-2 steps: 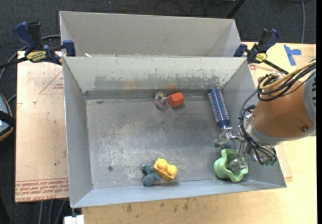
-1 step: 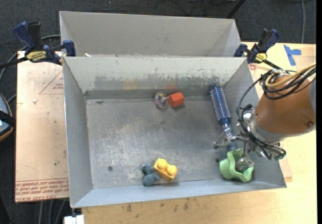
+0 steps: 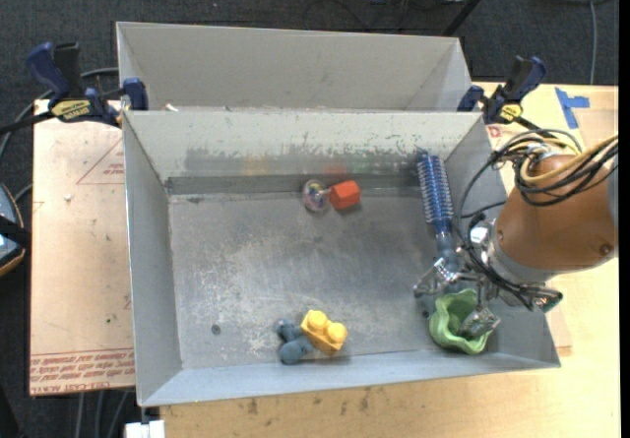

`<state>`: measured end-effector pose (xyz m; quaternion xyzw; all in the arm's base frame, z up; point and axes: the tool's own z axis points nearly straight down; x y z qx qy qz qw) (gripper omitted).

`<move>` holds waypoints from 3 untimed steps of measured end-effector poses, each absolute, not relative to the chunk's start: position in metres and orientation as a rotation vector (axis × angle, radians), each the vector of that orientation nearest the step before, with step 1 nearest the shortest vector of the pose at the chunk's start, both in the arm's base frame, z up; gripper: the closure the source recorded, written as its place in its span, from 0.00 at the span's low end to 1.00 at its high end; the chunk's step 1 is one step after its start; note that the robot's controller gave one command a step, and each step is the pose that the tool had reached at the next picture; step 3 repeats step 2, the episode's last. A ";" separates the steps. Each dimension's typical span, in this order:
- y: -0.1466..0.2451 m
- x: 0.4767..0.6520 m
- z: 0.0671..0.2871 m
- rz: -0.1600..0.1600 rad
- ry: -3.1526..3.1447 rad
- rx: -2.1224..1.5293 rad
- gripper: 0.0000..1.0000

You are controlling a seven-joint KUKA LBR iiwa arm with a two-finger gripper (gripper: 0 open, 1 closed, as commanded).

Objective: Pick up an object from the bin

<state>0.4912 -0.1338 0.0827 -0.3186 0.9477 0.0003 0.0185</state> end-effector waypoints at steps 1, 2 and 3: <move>-0.135 0.491 0.083 -0.001 2.945 -0.990 1.00; -0.130 0.490 0.245 -0.007 2.844 -1.313 1.00; -0.130 0.490 0.245 -0.007 2.844 -1.313 1.00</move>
Offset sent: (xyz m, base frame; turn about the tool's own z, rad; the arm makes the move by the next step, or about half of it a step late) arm 0.0000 0.0000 0.0000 0.0000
